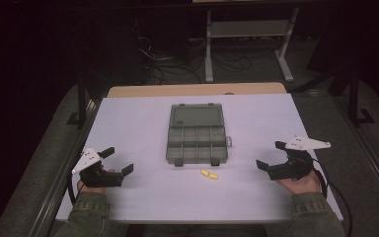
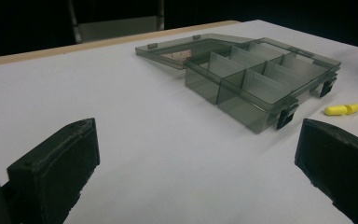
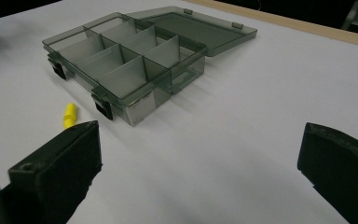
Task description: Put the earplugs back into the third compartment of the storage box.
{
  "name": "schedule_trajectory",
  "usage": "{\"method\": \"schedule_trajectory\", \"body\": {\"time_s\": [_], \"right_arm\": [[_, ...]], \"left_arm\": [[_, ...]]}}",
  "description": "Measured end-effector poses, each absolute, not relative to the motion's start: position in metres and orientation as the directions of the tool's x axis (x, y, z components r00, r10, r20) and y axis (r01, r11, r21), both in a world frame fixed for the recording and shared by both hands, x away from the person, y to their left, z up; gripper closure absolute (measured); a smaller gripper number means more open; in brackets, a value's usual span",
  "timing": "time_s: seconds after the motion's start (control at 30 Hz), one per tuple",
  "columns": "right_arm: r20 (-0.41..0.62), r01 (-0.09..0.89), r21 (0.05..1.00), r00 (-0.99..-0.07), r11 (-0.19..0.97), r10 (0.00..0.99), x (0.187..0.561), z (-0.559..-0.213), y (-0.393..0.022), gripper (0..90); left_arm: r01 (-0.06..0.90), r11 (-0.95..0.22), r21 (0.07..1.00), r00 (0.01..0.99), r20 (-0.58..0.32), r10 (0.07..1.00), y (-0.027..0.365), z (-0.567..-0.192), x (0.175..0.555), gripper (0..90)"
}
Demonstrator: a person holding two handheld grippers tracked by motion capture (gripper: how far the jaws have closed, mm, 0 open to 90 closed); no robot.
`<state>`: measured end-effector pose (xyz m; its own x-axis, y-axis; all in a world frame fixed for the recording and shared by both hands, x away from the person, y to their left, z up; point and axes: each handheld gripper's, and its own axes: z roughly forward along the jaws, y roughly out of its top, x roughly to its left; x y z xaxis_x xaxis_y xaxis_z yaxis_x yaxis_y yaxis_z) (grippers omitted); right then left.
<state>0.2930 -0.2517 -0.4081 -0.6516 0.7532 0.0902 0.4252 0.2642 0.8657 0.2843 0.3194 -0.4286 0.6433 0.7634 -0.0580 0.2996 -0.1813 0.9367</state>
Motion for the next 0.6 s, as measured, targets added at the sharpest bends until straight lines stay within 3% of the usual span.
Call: {"method": "schedule_trajectory", "body": {"time_s": [0.6], "right_arm": [[0.093,0.439,0.847,-0.678,0.299,0.729,0.286,-0.399,-0.243,0.0]], "left_arm": [[0.289,-0.178,0.941,0.646,-0.054,0.761,0.318,-0.427,0.281,0.0]]}}
